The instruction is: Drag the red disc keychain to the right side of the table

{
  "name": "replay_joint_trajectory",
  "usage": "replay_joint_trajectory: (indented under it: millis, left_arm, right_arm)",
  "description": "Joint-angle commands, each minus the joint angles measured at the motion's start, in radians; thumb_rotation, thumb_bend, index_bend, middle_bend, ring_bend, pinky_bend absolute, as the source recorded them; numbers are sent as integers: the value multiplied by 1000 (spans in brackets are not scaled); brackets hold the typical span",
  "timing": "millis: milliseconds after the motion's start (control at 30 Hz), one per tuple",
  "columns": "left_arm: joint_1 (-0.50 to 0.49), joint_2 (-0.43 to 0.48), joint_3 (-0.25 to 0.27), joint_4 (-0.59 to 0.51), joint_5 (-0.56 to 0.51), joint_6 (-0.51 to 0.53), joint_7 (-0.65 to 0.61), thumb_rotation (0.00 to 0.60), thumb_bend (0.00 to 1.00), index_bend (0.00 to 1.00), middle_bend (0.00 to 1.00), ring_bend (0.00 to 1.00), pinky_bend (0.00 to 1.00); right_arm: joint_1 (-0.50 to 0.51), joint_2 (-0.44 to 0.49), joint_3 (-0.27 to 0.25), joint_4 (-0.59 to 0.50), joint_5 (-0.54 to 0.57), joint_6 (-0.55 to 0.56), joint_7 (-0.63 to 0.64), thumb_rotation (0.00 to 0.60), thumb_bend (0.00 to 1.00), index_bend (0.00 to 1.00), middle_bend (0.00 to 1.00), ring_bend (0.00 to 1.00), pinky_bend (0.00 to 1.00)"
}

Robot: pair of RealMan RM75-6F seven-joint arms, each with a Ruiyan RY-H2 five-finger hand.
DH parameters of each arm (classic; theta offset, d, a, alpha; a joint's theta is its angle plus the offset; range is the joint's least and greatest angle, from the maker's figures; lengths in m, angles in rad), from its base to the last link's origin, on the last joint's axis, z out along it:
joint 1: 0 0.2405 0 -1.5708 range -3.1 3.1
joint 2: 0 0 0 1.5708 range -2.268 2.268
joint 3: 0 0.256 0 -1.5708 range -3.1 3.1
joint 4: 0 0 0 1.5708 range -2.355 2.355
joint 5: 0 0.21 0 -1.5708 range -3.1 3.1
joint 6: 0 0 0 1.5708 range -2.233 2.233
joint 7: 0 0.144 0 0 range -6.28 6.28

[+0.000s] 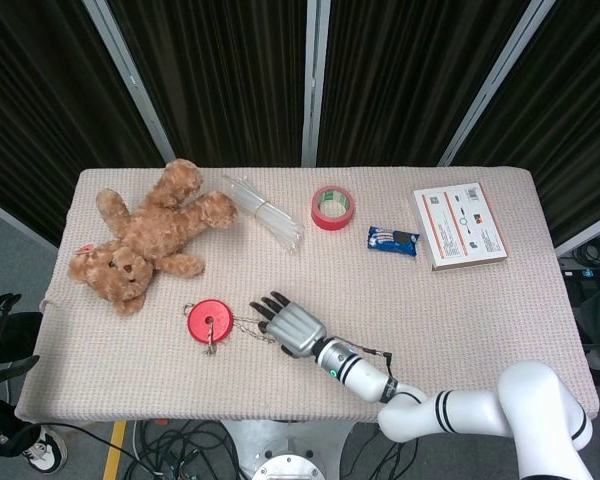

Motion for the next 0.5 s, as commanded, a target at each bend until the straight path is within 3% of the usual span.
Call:
replay_joint_trajectory:
  millis: [33, 500]
  left_arm:
    - [1, 0, 0, 1, 0, -1, -1, 600, 14, 132, 118, 24, 117]
    - [3, -5, 0, 13, -2, -5, -8, 600, 13, 132, 118, 24, 117]
  right_arm:
    - [-2, -2, -1, 4, -2, 4, 2, 600, 263, 410, 0, 0, 0]
    - [-10, -11, -10, 18, -14, 16, 6, 600, 289, 572, 0, 0, 0]
